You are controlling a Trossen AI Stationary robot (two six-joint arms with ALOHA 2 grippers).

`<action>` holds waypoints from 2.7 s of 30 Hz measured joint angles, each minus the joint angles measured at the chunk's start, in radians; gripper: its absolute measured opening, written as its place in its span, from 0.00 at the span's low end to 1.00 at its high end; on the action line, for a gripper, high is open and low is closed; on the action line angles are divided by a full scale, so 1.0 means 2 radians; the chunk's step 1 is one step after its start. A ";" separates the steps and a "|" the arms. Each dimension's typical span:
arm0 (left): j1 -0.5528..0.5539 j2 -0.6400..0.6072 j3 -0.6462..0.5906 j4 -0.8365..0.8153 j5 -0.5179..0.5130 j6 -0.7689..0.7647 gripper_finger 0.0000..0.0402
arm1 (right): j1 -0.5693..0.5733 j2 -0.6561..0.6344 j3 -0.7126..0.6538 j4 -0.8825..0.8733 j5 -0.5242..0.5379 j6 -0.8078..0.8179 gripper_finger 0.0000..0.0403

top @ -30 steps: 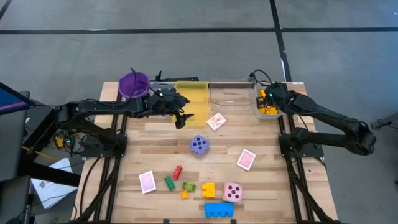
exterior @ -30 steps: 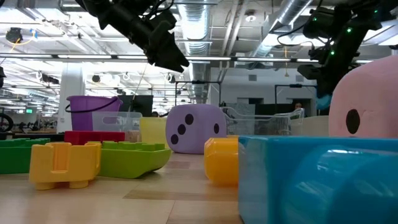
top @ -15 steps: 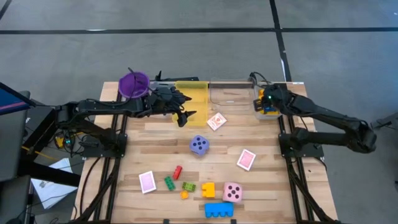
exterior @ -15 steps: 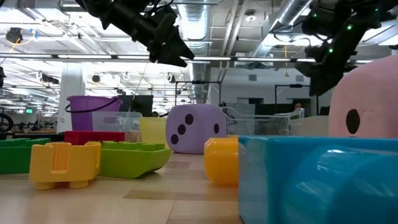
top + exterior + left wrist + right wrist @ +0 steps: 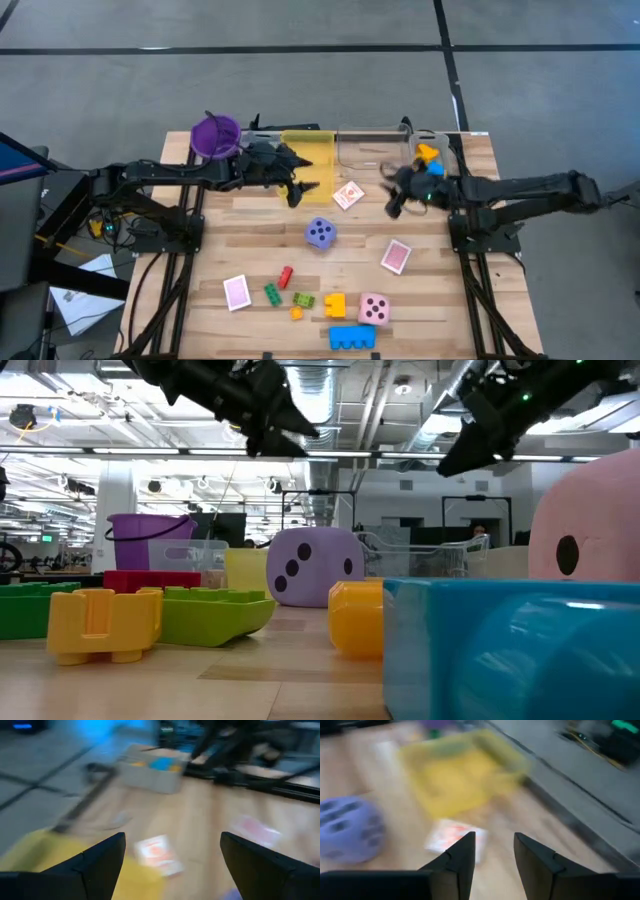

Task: Pick & Place Toys
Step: Put the small red game piece into the white bin

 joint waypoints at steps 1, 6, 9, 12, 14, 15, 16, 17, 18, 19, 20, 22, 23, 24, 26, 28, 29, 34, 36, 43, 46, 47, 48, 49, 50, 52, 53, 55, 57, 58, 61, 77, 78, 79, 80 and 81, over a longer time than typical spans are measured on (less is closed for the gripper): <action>-0.006 0.000 0.000 0.001 0.026 0.000 0.79 | 0.022 0.010 -0.005 0.020 0.000 -0.004 0.32; -0.065 0.000 0.000 -0.004 0.061 0.000 0.79 | 0.108 0.083 -0.019 0.083 0.028 0.038 0.32; -0.128 0.000 0.000 -0.035 -0.060 -0.002 0.79 | 0.139 0.134 -0.019 0.116 0.048 0.064 0.32; -0.187 0.000 0.000 -0.078 -0.192 -0.024 0.79 | 0.159 0.184 -0.019 0.160 0.053 0.080 0.32; -0.218 0.000 0.000 -0.097 -0.240 -0.075 0.79 | 0.167 0.215 -0.019 0.192 0.054 0.081 0.32; -0.230 0.000 0.000 -0.103 -0.247 -0.110 0.79 | 0.171 0.231 -0.019 0.212 0.055 0.081 0.32; -0.241 0.000 0.000 -0.111 -0.250 -0.149 0.79 | 0.173 0.246 -0.018 0.229 0.055 0.081 0.32; -0.251 0.000 0.000 -0.120 -0.250 -0.185 0.79 | 0.175 0.261 -0.018 0.245 0.056 0.080 0.32; -0.261 0.000 0.000 -0.130 -0.250 -0.219 0.79 | 0.175 0.275 -0.018 0.264 0.056 0.079 0.31; -0.269 0.000 0.000 -0.141 -0.249 -0.251 0.79 | 0.175 0.288 -0.018 0.281 0.056 0.073 0.31; -0.276 0.000 0.000 -0.154 -0.248 -0.283 0.79 | 0.175 0.301 -0.018 0.298 0.055 0.066 0.31; -0.288 0.000 0.000 -0.189 -0.241 -0.349 0.79 | 0.175 0.321 -0.018 0.323 0.053 0.056 0.31; -0.293 0.000 0.000 -0.204 -0.238 -0.382 0.79 | 0.175 0.330 -0.017 0.332 0.048 0.052 0.31; -0.297 0.000 0.000 -0.216 -0.234 -0.408 0.79 | 0.175 0.337 -0.014 0.336 0.043 0.048 0.31; -0.299 0.000 0.000 -0.234 -0.228 -0.432 0.79 | 0.175 0.346 -0.010 0.338 0.037 0.046 0.31; -0.298 0.000 0.000 -0.242 -0.219 -0.451 0.79 | 0.175 0.350 -0.005 0.338 0.026 0.046 0.31; -0.298 0.003 0.000 -0.243 -0.211 -0.459 0.79 | 0.175 0.350 -0.005 0.338 0.025 0.046 0.31; -0.296 0.032 0.001 -0.241 -0.163 -0.481 0.79 | 0.175 0.347 -0.005 0.340 0.016 0.046 0.31; -0.296 0.055 0.001 -0.240 -0.132 -0.488 0.79 | 0.175 0.347 -0.005 0.340 0.016 0.046 0.31; -0.296 0.141 0.015 -0.237 -0.027 -0.511 0.79 | 0.175 0.347 -0.005 0.339 0.016 0.046 0.31; -0.296 0.172 0.031 -0.241 0.005 -0.511 0.79 | 0.175 0.347 -0.005 0.338 0.016 0.046 0.31; -0.296 0.180 0.037 -0.244 0.015 -0.511 0.79 | 0.175 0.347 -0.005 0.338 0.016 0.046 0.31; -0.296 0.188 0.042 -0.248 0.023 -0.511 0.79 | 0.175 0.347 -0.005 0.337 0.016 0.046 0.31; -0.296 0.195 0.046 -0.250 0.030 -0.511 0.79 | 0.175 0.347 -0.005 0.336 0.016 0.046 0.31; -0.296 0.201 0.050 -0.256 0.034 -0.511 0.79 | 0.175 0.347 -0.005 0.336 0.016 0.046 0.31; -0.296 0.211 0.057 -0.272 0.034 -0.511 0.79 | 0.175 0.347 -0.005 0.335 0.016 0.046 0.31; -0.296 0.214 0.060 -0.284 0.034 -0.511 0.79 | 0.175 0.347 -0.005 0.334 0.016 0.046 0.31; -0.296 0.218 0.064 -0.304 0.034 -0.513 0.79 | 0.175 0.347 -0.005 0.334 0.016 0.046 0.31; -0.296 0.217 0.065 -0.324 0.034 -0.523 0.79 | 0.175 0.347 -0.005 0.333 0.016 0.046 0.31; -0.296 0.217 0.065 -0.335 0.033 -0.525 0.79 | 0.175 0.347 -0.005 0.332 0.016 0.046 0.31; -0.294 0.216 0.065 -0.351 0.023 -0.527 0.76 | 0.175 0.348 -0.005 0.333 0.016 0.046 0.31; -0.294 0.218 0.062 -0.324 -0.014 -0.389 0.19 | 0.175 0.348 -0.005 0.332 0.016 0.046 0.31; -0.294 0.218 0.062 -0.316 -0.014 -0.376 0.18 | 0.175 0.348 -0.005 0.333 0.016 0.046 0.31; -0.294 0.218 0.062 -0.306 -0.015 -0.362 0.18 | 0.175 0.348 -0.005 0.333 0.016 0.046 0.31; -0.294 0.218 0.062 -0.296 -0.017 -0.346 0.18 | 0.175 0.348 -0.005 0.333 0.016 0.046 0.31; -0.294 0.218 0.062 -0.287 -0.023 -0.329 0.18 | 0.175 0.348 -0.005 0.335 0.016 0.047 0.31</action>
